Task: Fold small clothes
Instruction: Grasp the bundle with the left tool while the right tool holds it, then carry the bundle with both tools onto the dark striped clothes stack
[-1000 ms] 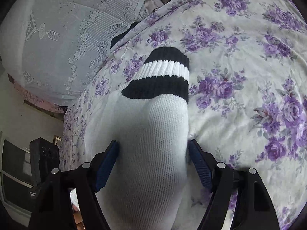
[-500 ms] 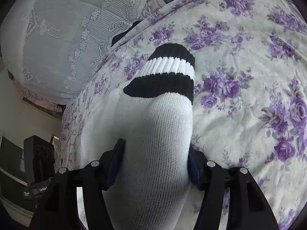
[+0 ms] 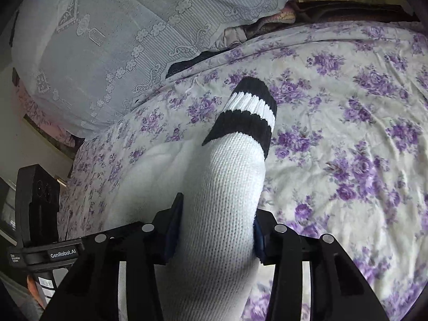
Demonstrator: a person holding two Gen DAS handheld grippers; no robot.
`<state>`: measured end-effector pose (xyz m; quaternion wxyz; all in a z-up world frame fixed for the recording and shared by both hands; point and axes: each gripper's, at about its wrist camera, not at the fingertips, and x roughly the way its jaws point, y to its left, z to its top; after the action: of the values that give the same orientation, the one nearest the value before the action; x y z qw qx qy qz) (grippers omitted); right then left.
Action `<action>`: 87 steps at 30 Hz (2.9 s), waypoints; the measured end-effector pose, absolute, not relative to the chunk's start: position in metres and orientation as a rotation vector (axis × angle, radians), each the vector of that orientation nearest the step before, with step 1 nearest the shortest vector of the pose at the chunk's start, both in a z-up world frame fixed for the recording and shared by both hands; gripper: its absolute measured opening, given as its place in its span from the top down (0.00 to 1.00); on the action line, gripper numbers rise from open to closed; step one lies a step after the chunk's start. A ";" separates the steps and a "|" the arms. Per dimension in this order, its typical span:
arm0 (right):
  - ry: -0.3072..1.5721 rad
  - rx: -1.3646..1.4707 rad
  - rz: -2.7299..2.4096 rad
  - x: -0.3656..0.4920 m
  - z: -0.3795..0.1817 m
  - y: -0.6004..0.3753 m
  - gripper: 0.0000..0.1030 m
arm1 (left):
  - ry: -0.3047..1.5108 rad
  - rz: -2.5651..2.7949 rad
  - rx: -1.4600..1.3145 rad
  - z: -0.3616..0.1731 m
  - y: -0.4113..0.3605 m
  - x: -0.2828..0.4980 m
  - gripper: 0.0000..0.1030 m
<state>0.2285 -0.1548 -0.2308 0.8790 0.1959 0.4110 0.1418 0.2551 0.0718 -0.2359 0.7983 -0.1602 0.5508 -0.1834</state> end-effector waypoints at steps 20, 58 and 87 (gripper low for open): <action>0.699 0.485 -0.085 0.016 -0.171 -0.293 0.56 | 1.172 -0.827 -0.108 -0.191 -0.080 0.140 0.63; 0.380 0.815 -0.446 -0.216 -0.163 -0.611 0.56 | 1.064 -1.185 0.281 -0.143 -0.467 -0.026 0.63; 0.432 0.835 -0.470 -0.207 -0.226 -0.636 0.27 | 1.047 -0.996 0.426 -0.198 -0.487 -0.014 0.04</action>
<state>-0.2074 -0.6361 -0.2264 0.8651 0.3983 0.2061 -0.2245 -0.0137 -0.4866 -0.1979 0.7296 0.1936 0.4752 -0.4521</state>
